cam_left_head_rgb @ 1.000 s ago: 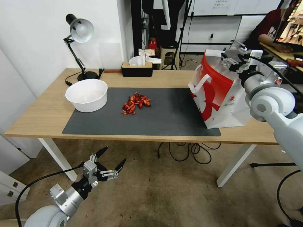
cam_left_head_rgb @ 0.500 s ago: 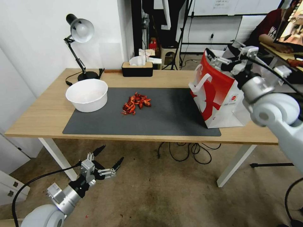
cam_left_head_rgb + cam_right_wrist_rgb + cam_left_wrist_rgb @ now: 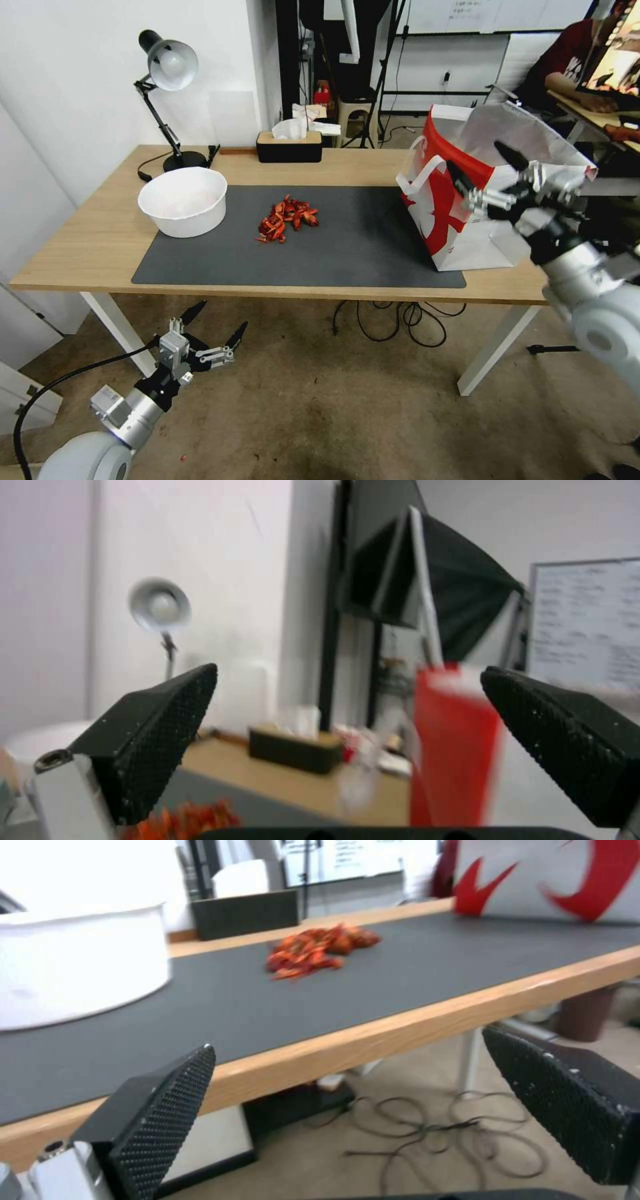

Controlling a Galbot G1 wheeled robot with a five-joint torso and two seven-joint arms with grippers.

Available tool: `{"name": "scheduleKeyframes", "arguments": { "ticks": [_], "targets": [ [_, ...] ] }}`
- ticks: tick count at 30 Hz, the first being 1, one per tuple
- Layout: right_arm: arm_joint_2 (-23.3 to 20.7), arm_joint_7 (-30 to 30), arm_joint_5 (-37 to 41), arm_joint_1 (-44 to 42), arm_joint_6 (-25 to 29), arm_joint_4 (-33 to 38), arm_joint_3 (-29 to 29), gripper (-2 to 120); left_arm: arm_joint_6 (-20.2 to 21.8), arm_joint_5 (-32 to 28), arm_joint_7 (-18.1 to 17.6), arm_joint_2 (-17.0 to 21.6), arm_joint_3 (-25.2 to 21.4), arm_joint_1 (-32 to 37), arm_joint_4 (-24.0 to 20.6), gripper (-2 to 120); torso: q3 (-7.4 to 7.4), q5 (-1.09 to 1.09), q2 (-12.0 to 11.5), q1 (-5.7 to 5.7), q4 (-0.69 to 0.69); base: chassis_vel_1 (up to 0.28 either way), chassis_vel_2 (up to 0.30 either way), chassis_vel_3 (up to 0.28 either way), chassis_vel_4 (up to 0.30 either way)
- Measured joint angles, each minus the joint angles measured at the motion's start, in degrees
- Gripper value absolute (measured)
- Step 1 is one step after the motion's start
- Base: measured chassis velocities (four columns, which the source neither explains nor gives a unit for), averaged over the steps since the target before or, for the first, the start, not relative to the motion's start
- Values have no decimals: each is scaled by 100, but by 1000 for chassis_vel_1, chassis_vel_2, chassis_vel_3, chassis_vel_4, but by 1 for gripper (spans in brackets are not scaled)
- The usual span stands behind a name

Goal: Close the disposable takeout box, then place it into the delivery bag.

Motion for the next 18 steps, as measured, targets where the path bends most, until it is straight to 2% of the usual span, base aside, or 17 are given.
{"name": "scheduleKeyframes", "arguments": {
  "ticks": [2, 4, 5, 8, 10, 12, 18],
  "targets": [
    [92, 20, -125, -190, 65, -1, 53, 100, -4, 60, -76, -1, -1, 10, 0, 100, 0, 1, 0, 0, -3, 0, 0, 0, 0],
    [498, 176, -593, -825, 397, -69, 162, 100, -52, 257, -375, -32, 1, 38, 16, 100, 0, -3, 1, 0, -4, 0, 0, 0, 0],
    [498, 176, -593, -825, 397, -69, 162, 100, -52, 257, -375, -32, 1, 38, 16, 100, 0, -3, 1, 0, -4, 0, 0, 0, 0],
    [1114, 523, -1337, -1539, 1010, -344, 7, 100, -114, 487, -953, -167, 65, 88, 22, 100, 0, -1, 0, 0, -2, 0, 0, 0, 0],
    [1201, 599, -1445, -1626, 1072, -383, -43, 100, -124, 507, -1046, -193, 86, 94, 21, 100, 0, 0, -1, 0, -1, 0, 0, 0, 0],
    [1518, 960, -1908, -1901, 1154, -469, -236, 100, -131, 637, -1410, -282, 154, 104, 23, 100, 0, -1, 0, -1, -2, 0, 0, 0, 0],
    [1751, 1273, -2107, -2037, 960, -544, -488, 100, -130, 683, -1756, -335, 214, 83, 60, 100, -1, -1, 0, 0, -2, 0, 0, 0, 0]
  ]
}}
